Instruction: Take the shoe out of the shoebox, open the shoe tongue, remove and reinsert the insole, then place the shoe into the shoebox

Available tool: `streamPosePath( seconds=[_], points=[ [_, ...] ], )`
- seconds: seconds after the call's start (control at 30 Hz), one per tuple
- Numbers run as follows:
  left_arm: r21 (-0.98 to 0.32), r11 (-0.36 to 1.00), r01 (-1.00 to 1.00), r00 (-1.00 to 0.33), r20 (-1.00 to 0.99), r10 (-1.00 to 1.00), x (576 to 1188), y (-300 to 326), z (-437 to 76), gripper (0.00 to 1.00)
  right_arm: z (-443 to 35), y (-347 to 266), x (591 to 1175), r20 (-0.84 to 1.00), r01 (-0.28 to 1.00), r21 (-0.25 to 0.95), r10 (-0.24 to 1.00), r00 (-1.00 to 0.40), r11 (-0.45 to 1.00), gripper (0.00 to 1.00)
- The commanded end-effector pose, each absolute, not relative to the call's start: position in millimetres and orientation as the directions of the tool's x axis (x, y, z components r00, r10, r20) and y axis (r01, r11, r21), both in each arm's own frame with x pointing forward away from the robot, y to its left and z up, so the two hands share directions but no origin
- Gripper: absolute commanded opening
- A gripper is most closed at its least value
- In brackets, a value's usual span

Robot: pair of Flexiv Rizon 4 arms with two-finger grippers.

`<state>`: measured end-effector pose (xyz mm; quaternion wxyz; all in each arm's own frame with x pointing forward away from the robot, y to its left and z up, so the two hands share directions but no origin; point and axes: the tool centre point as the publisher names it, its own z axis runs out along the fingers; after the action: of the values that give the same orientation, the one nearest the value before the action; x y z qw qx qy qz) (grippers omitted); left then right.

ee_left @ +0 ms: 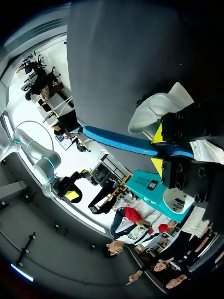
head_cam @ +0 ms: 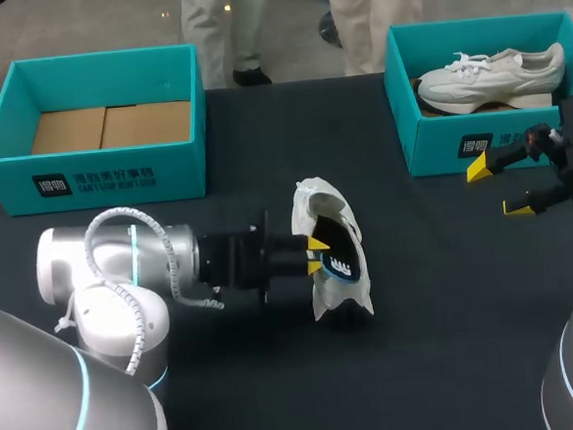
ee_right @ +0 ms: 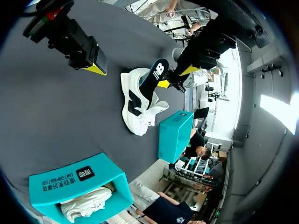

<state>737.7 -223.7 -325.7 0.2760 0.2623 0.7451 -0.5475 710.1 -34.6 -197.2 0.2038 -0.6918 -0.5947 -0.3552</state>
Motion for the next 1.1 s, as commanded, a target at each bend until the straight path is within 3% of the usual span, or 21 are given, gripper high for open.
streamPosePath(
  seconds=[0.03,0.67,0.7,0.73,0.77,1.07,1.1],
  points=[
    [-0.666,0.269,0.696,-0.709,-0.696,0.11,739,-227,-332,0.0,-197,-34,710,0.732,0.967,0.139,0.68,0.043,-0.211,1.0],
    [-0.6,0.332,0.728,-0.665,-0.736,0.128,767,-234,-352,0.0,-197,-34,710,0.732,0.967,0.139,0.68,0.043,-0.211,1.0],
    [-0.601,0.334,0.726,-0.667,-0.734,0.128,767,-234,-352,0.16,-197,-34,710,0.732,0.967,0.139,0.68,0.043,-0.211,1.0],
    [-0.61,0.333,0.719,-0.674,-0.729,0.117,766,-233,-351,0.44,-197,-34,710,0.732,0.967,0.139,0.68,0.043,-0.211,1.0],
    [-0.613,0.331,0.717,-0.676,-0.728,0.116,765,-232,-349,0.53,-197,-34,710,0.732,0.967,0.139,0.68,0.043,-0.211,1.0],
    [-0.619,0.305,0.724,-0.675,-0.728,0.124,747,-223,-335,0.38,-197,-34,710,0.732,0.967,0.139,0.68,0.043,-0.211,1.0],
    [-0.62,0.301,0.724,-0.675,-0.727,0.128,745,-223,-334,0.33,-197,-34,710,0.732,0.967,0.139,0.68,0.043,-0.211,1.0]
  ],
)
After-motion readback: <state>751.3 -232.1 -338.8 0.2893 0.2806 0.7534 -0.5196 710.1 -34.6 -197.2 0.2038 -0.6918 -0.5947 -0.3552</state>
